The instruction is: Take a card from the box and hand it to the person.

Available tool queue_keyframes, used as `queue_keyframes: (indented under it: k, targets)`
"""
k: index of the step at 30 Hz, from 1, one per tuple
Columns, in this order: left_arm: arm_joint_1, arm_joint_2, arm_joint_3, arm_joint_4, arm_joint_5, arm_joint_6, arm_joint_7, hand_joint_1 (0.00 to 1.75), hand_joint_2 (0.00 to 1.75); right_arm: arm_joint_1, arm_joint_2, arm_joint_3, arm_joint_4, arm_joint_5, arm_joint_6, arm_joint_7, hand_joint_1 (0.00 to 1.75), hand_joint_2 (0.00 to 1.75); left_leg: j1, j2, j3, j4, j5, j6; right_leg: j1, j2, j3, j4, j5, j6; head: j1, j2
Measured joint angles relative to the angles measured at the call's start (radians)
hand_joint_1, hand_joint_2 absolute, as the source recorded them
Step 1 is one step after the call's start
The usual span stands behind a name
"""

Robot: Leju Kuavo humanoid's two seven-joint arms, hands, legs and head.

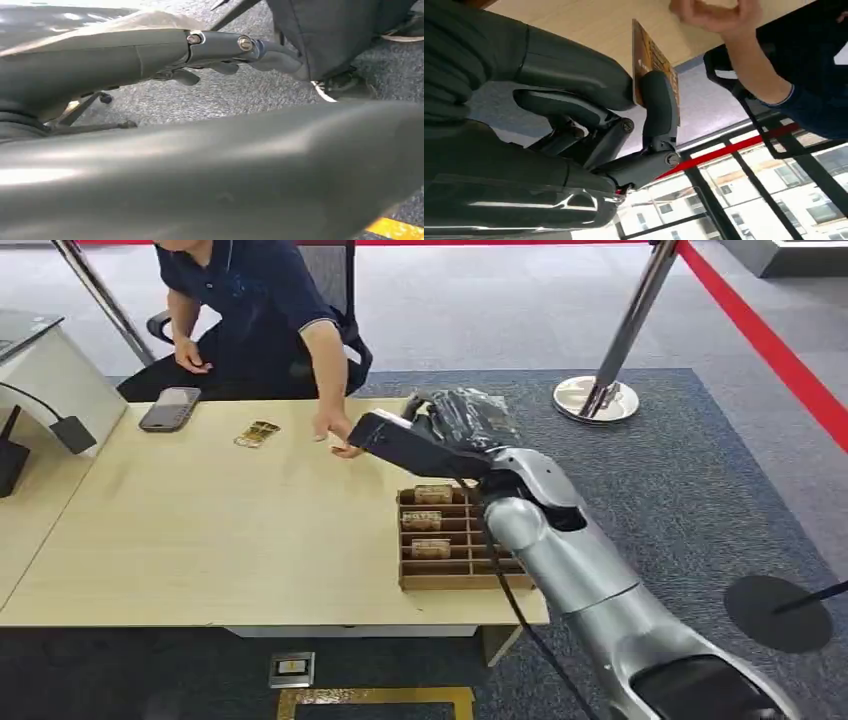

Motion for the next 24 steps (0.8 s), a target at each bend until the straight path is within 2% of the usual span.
queue_keyframes:
  k: [13, 14, 15, 16, 17, 19, 20, 24]
  targets:
    - [0.0, 0.0, 0.001, 0.0, -0.014, 0.001, 0.02, 0.0, 0.0, -0.103, 0.109, 0.029, 0.206, -0.03, 0.018, 0.002, 1.52, 1.75, 0.0, 0.0, 0.0, 0.0, 0.0, 0.0, 0.0, 0.0, 0.0, 0.0, 0.0, 0.0, 0.0, 0.0]
    - [0.0, 0.0, 0.001, 0.0, -0.015, 0.001, 0.02, 0.0, 0.0, -0.105, 0.114, 0.031, 0.217, -0.031, 0.018, 0.004, 1.48, 1.75, 0.0, 0.0, 0.0, 0.0, 0.0, 0.0, 0.0, 0.0, 0.0, 0.0, 0.0, 0.0, 0.0, 0.0]
    - [0.0, 0.0, 0.001, 0.0, -0.015, 0.001, 0.021, 0.0, 0.0, -0.11, 0.122, 0.034, 0.234, -0.03, 0.018, 0.008, 1.34, 1.75, 0.0, 0.0, 0.0, 0.0, 0.0, 0.0, 0.0, 0.0, 0.0, 0.0, 0.0, 0.0, 0.0, 0.0]
    - [-0.001, 0.0, 0.0, 0.0, -0.015, 0.002, 0.021, 0.0, 0.0, -0.113, 0.126, 0.035, 0.248, -0.03, 0.018, 0.01, 1.34, 1.75, 0.0, 0.0, 0.0, 0.0, 0.0, 0.0, 0.0, 0.0, 0.0, 0.0, 0.0, 0.0, 0.0, 0.0]
    - [-0.001, 0.0, 0.0, 0.0, -0.015, 0.002, 0.022, 0.0, 0.0, -0.116, 0.13, 0.036, 0.264, -0.027, 0.016, 0.011, 0.0, 1.75, 0.0, 0.0, 0.0, 0.0, 0.0, 0.0, 0.0, 0.0, 0.0, 0.0, 0.0, 0.0, 0.0, 0.0]
    - [-0.001, 0.0, 0.001, 0.0, -0.015, 0.002, 0.025, 0.0, 0.0, -0.117, 0.138, 0.043, 0.284, -0.019, 0.009, 0.016, 0.0, 1.75, 0.0, 0.0, 0.0, 0.0, 0.0, 0.0, 0.0, 0.0, 0.0, 0.0, 0.0, 0.0, 0.0, 0.0]
    - [-0.001, 0.0, 0.001, 0.0, -0.015, 0.002, 0.025, 0.0, 0.0, -0.117, 0.143, 0.046, 0.293, -0.015, 0.003, 0.017, 0.0, 0.0, 0.0, 0.0, 0.0, 0.0, 0.0, 0.0, 0.0, 0.0, 0.0, 0.0, 0.0, 0.0, 0.0, 0.0]
    - [0.0, 0.0, 0.001, 0.0, -0.014, 0.003, 0.029, 0.0, 0.0, -0.117, 0.152, 0.054, 0.322, -0.006, -0.03, 0.018, 0.0, 0.0, 0.0, 0.0, 0.0, 0.0, 0.0, 0.0, 0.0, 0.0, 0.0, 0.0, 0.0, 0.0, 0.0, 0.0]
